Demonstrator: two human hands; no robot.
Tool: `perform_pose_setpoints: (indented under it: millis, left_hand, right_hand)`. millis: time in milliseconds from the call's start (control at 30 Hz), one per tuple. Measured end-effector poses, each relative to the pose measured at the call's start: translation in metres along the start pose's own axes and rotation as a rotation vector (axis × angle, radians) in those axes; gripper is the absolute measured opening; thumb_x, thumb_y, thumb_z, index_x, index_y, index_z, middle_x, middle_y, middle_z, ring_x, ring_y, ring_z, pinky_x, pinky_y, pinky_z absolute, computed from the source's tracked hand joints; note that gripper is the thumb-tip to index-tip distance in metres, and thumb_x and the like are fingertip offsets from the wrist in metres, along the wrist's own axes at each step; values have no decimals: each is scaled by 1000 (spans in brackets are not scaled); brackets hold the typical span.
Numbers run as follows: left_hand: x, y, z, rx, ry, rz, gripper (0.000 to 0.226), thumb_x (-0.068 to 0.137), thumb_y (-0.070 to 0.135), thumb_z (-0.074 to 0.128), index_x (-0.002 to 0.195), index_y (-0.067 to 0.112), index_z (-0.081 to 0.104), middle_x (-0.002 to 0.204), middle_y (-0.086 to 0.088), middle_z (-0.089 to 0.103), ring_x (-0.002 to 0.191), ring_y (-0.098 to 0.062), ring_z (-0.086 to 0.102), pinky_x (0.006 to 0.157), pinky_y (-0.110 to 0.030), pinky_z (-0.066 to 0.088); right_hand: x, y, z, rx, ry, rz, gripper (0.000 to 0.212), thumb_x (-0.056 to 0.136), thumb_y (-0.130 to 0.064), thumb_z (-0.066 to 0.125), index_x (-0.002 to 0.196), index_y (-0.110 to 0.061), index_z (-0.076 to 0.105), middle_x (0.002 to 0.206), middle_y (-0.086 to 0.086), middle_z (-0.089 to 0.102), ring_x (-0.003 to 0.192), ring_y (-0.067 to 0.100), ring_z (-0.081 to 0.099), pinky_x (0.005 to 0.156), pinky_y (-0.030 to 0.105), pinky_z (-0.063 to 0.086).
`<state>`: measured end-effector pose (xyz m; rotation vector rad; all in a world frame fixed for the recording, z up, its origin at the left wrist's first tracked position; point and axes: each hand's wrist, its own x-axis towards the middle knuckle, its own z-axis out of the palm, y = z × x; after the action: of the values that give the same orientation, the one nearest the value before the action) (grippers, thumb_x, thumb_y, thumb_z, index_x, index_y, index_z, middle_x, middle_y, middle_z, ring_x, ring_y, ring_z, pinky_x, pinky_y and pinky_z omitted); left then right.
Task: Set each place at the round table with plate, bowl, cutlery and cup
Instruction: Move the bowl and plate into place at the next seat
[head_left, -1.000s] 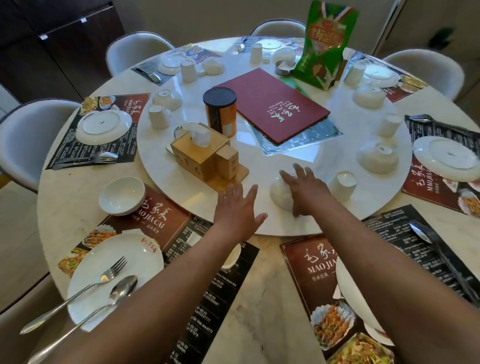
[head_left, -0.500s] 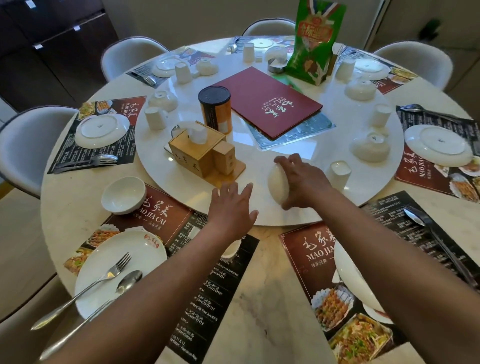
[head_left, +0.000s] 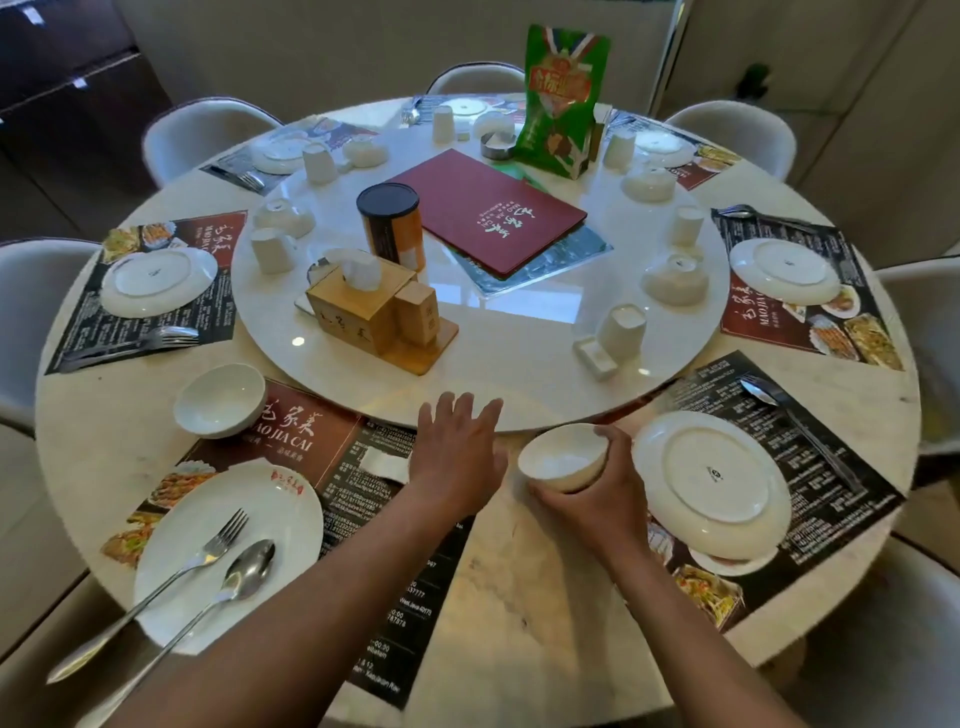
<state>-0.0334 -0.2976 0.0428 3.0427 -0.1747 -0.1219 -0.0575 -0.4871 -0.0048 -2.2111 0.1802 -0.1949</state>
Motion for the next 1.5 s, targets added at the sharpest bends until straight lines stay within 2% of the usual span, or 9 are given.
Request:
perform_pose_setpoints:
  millis: [233,400,500,633,833,1133,1367,1433,1500]
  left_hand:
    - [-12,-3,3,-2,-4,16,63,100,48,46,156,29,25,158,-8,32,149,-31,20,121,-50,18]
    - [-17,-2,10,12,22,41,63,98,49,48,155,29,28,155,-7,38,147,-30,26,120,-49,21]
    - [-17,1,13,13,18,54,63,98,50,48,154,29,28,155,-7,38,147,-30,25,120,-50,20]
    - [-18,4,17,17,12,58,63,98,50,48,153,29,29,154,-6,39,147,-31,26,120,-50,20]
    - [-23,3,23,21,35,77,60,96,51,50,149,28,35,146,-4,45,140,-28,33,117,-49,25]
    - [-35,2,21,32,49,88,61,97,50,49,151,28,32,149,-4,42,142,-28,30,119,-50,23]
    - [-47,1,19,33,57,89,60,96,50,51,149,28,34,149,-6,42,143,-28,29,117,-50,24]
    - [-52,5,17,23,63,93,59,97,49,51,149,28,34,150,-6,41,144,-28,28,118,-50,23]
    - [-56,10,16,-5,72,93,60,97,49,50,151,28,33,152,-6,39,145,-28,26,119,-49,22]
  right_hand:
    - [-7,10,9,35,41,2,100,47,-69,85,128,-35,37,125,-11,52,114,19,55,85,41,53]
    - [-10,18,10,-51,9,64,124,48,-74,82,149,-29,24,143,-3,46,128,23,47,98,45,49]
    - [-10,21,10,-124,-21,81,131,47,-84,75,151,-28,21,145,-1,46,128,26,48,99,48,49]
    - [-12,18,7,-200,-14,83,126,45,-88,70,148,-32,26,141,-2,49,122,29,51,95,48,48]
    - [-20,22,3,-223,-23,99,126,48,-81,76,151,-33,22,145,0,48,126,31,50,98,48,46]
    - [-17,26,1,-198,-69,151,125,47,-72,79,151,-33,21,145,3,46,128,34,47,98,50,47]
    - [-16,26,-3,-265,-149,138,142,49,-78,79,157,-25,2,158,4,29,138,32,38,105,48,43]
    - [-22,23,-7,-260,-138,110,136,56,-81,73,157,-28,1,161,2,23,141,29,36,106,48,43]
    - [-29,20,-14,-252,-81,96,120,65,-81,64,156,-33,3,161,-1,23,142,28,35,105,53,44]
